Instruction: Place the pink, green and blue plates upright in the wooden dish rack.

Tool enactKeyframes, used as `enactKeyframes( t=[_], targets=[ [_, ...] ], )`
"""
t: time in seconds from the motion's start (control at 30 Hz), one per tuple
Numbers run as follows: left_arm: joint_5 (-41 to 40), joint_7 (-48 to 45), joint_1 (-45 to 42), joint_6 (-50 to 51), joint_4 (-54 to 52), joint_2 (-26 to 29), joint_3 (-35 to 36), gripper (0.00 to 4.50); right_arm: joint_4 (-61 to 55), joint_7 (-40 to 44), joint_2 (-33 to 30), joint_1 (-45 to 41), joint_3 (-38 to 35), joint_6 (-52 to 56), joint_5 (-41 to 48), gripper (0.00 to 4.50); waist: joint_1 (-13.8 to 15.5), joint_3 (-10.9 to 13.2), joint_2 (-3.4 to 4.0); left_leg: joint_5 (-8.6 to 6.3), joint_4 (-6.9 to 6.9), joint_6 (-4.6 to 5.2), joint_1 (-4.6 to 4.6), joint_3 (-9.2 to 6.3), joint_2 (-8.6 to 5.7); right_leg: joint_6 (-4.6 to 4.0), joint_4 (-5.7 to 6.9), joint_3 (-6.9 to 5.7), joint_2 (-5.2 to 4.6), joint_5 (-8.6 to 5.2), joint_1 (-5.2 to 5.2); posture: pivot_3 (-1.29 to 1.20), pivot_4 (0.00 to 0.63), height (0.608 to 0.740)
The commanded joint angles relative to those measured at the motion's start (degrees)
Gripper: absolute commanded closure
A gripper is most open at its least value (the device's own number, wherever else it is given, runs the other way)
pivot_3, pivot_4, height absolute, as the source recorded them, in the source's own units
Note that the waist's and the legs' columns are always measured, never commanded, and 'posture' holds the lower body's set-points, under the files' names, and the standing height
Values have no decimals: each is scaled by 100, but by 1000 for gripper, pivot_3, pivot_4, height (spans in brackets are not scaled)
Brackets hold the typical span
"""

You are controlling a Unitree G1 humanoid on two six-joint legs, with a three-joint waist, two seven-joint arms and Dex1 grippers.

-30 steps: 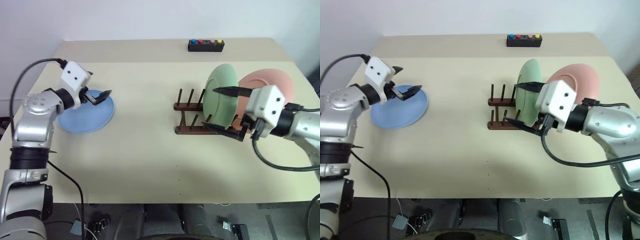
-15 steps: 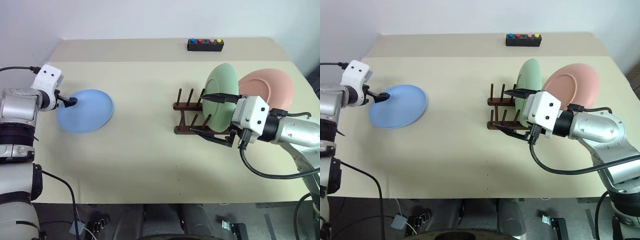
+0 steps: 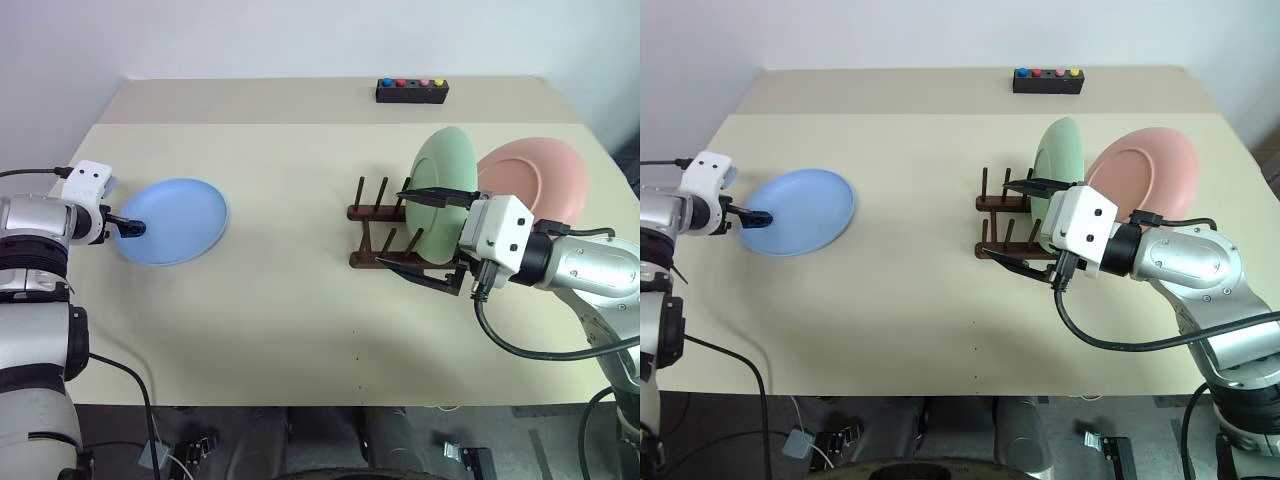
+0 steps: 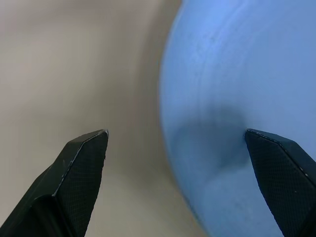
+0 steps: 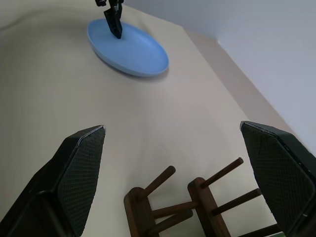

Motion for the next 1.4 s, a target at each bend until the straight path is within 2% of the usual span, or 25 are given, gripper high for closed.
enactKeyframes(
  t=[0.03,0.2,0.23,0.27,0.4,0.6,0.77,0.9,1.07,1.2,1.4],
  targets=[
    [53,118,-30,-116,294,-25,109,1284,-238,-33,31,-27,-81,-33,-11,0,-1,0,0,0,1,-1,1,0,0,0,2,0,0,0,0,0,150,740],
    [-49,160,-96,-200,332,-85,306,3816,-253,-25,30,1,-109,-25,-14,0,-7,-1,0,2,2,-3,3,0,0,-1,10,0,0,1,0,0,150,740],
    [-54,167,-98,-198,329,-86,334,4268,-251,-22,28,4,-115,-26,-12,0,1,-3,1,2,3,-3,3,0,0,-1,11,0,0,1,0,0,150,740],
    [-62,173,-90,-198,318,-84,376,4485,-250,-19,25,9,-124,-27,-10,0,16,-7,3,2,3,-3,3,0,0,-1,11,0,-1,1,1,0,150,740],
    [-293,83,21,-385,83,-75,662,4485,-218,-10,15,18,-145,-36,-20,0,8,-8,3,2,6,-4,7,0,-1,-1,13,0,-1,1,5,0,150,740],
    [-1424,-245,474,-547,-1145,-376,1760,4485,-128,-7,11,-35,-140,-91,-112,0,33,-7,0,3,10,-5,1,-4,-1,-1,14,0,-3,2,4,0,150,740],
    [-2174,125,904,-157,-2725,-890,2385,4485,0,-38,24,-189,-76,-255,-392,0,15,-7,-1,3,9,-6,-2,-4,0,-3,15,0,-3,5,-3,0,150,740],
    [-2699,851,840,147,-3835,-1558,2772,4485,207,-60,-28,-440,155,-620,-988,0,17,-7,-2,4,11,-7,-3,-3,0,-3,15,0,-3,8,-4,0,150,740],
    [-2919,1534,737,415,-4633,-2091,2682,4485,534,-209,-28,-737,490,-1221,-1919,0,6,-7,-2,4,12,-7,-3,-2,0,-3,15,1,-3,9,-6,0,150,740],
    [-3044,2168,392,485,-5286,-2627,2545,4485,1076,-460,-59,-1120,987,-2071,-3144,0,14,-6,-3,6,13,-11,-3,0,0,-3,15,1,-3,12,-7,0,150,740],
    [-3122,2874,-5,623,-5903,-3123,2374,4485,1522,-784,265,-1838,1440,-2650,-4187,0,1,-5,-4,19,13,-34,-6,3,-1,-2,9,4,-3,14,-7,0,150,740]
  ],
)
